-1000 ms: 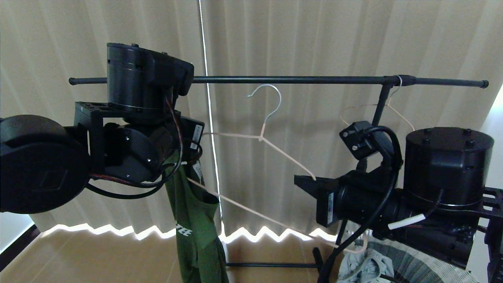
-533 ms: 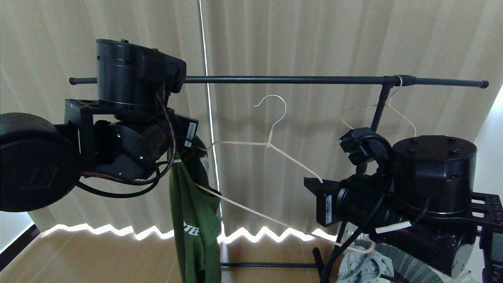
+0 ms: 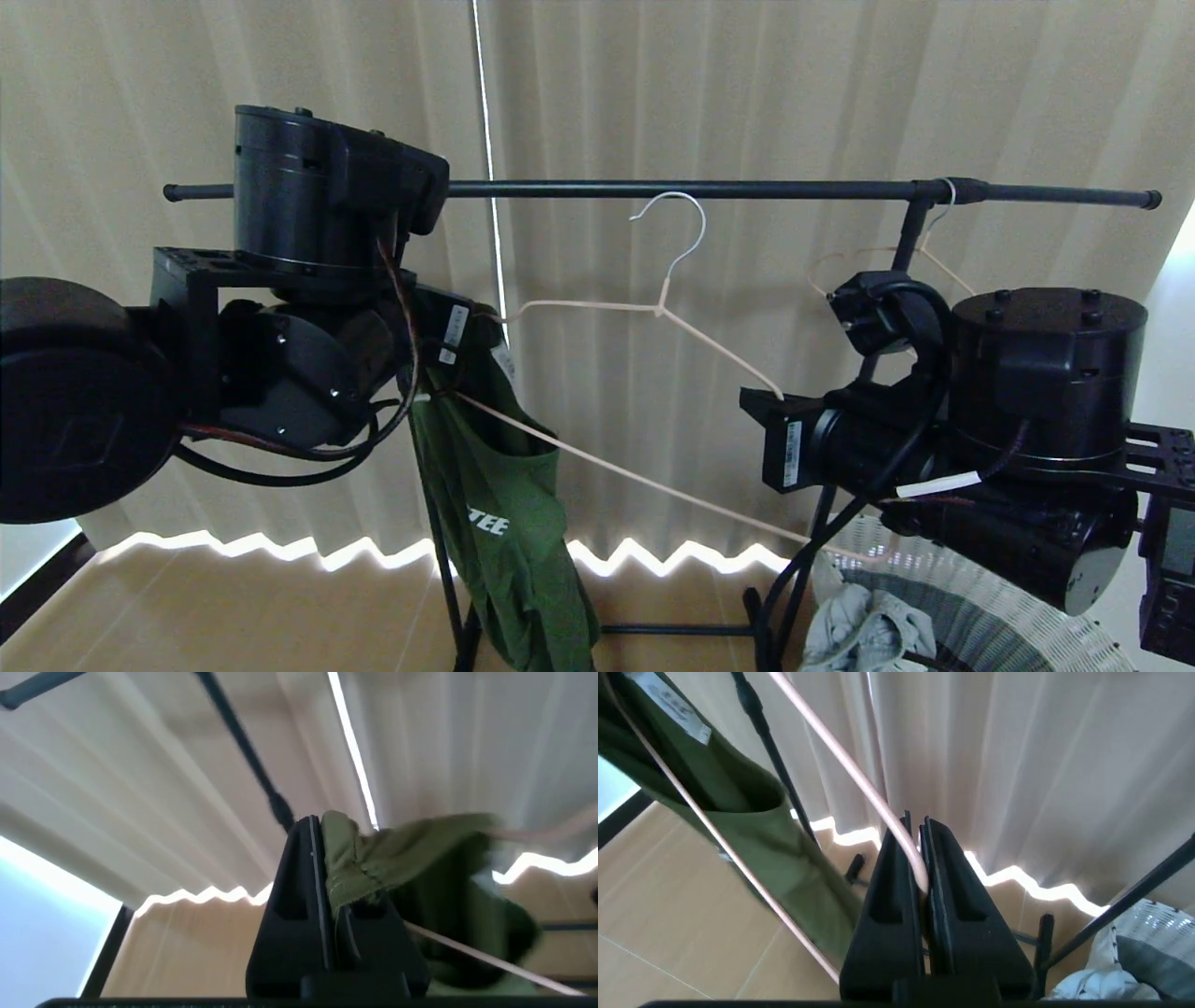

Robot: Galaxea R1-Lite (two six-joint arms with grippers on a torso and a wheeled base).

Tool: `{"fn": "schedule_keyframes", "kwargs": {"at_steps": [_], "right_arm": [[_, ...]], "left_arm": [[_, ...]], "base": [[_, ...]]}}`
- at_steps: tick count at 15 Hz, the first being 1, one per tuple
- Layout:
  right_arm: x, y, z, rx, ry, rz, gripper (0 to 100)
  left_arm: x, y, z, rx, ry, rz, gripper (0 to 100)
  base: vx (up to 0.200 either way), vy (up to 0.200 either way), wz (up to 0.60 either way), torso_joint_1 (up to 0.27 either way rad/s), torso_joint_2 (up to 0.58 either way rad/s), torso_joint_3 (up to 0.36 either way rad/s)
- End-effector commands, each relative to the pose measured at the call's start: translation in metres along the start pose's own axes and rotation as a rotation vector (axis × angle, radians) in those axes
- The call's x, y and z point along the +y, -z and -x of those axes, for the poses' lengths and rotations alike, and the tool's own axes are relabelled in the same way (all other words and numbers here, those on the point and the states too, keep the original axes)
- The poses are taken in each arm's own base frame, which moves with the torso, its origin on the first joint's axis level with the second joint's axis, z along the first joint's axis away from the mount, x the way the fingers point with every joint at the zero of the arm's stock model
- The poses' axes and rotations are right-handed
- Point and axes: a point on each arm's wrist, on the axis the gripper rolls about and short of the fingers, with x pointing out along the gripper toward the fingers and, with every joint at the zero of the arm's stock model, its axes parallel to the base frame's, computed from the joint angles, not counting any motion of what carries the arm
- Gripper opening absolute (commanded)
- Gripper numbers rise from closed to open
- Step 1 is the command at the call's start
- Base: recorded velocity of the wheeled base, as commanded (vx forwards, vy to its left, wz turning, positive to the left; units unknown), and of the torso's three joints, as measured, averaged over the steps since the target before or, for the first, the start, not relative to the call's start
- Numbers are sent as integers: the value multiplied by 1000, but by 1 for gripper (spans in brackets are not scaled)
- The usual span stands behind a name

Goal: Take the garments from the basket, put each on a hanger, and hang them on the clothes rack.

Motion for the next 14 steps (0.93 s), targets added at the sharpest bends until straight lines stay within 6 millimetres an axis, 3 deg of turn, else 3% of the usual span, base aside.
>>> {"fn": "schedule_keyframes", "kwargs": {"at_steps": [1,6,10,14], "right_arm": [[1,-2,-1,-7,-4,-5,0],[8,-4,1,-24,-39,-5,0],[12,-1,-9,-37,-49,-10,0],[17,-3,-19,-42,-52,-11,0]], "left_arm": [[-8,-3,9,-20,36,-6,0],[-21,-7,21,-48,89,-15,0],[-27,-15,30,-82,136,-7,0],[-34,-19,48,-139,325,-22,0]], "base": [[0,0,0,0,0,0],[0,0,0,0,0,0],[0,0,0,0,0,0],[0,0,0,0,0,0]]}}
